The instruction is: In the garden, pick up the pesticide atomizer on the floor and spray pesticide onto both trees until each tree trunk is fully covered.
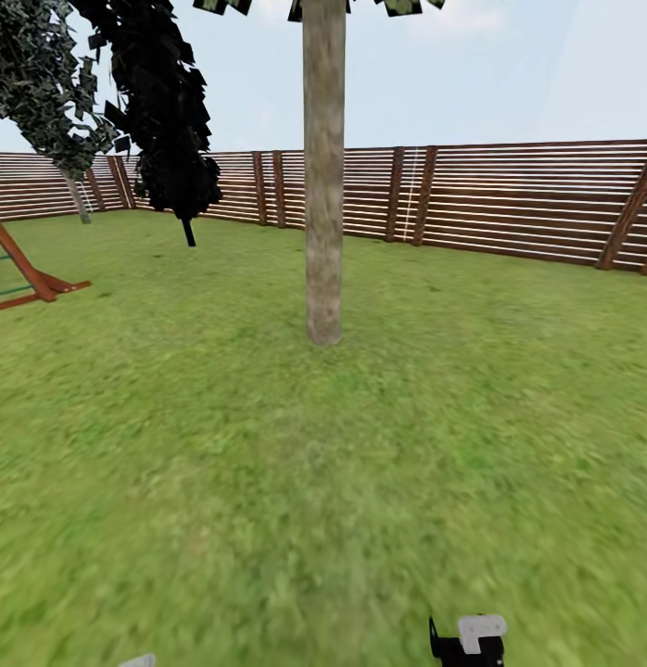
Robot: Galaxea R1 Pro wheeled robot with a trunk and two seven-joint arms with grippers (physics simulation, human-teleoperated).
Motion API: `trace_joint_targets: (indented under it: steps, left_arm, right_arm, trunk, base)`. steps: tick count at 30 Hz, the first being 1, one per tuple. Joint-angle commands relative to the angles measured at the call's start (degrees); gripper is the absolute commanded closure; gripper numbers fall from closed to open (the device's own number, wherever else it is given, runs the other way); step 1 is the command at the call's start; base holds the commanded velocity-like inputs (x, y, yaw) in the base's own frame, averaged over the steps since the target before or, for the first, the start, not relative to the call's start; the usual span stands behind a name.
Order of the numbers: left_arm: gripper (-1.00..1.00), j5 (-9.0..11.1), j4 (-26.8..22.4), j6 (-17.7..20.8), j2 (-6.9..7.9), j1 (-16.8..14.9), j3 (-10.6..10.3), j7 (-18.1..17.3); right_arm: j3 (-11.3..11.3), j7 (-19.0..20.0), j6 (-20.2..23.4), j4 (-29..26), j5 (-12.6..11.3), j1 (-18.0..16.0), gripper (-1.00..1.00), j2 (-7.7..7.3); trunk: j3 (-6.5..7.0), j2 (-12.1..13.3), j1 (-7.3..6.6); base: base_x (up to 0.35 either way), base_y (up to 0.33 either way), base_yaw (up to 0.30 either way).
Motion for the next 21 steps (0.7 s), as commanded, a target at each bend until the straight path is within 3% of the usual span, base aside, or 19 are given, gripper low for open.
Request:
trace_joint_targets:
  steps: [1, 21]
  left_arm:
    - [1.0, 0.06, -0.03, -0.12, 0.03, -0.03, -0.49, 0.45]
    - [1.0, 0.06, -0.03, -0.12, 0.02, 0.0, -0.49, 0.45]
  right_arm:
    - [0.43, -0.58, 0.01, 0.04, 0.29, -0.03, -1.0, -0.01]
    - [0.43, -0.56, 0.01, 0.04, 0.29, -0.03, -1.0, 0.08]
  trunk:
    - [-0.05, -0.02, 0.03]
    - [-0.05, -0.02, 0.03]
  base:
    - [0.339, 0.0, 0.0]
    - [0.339, 0.0, 0.0]
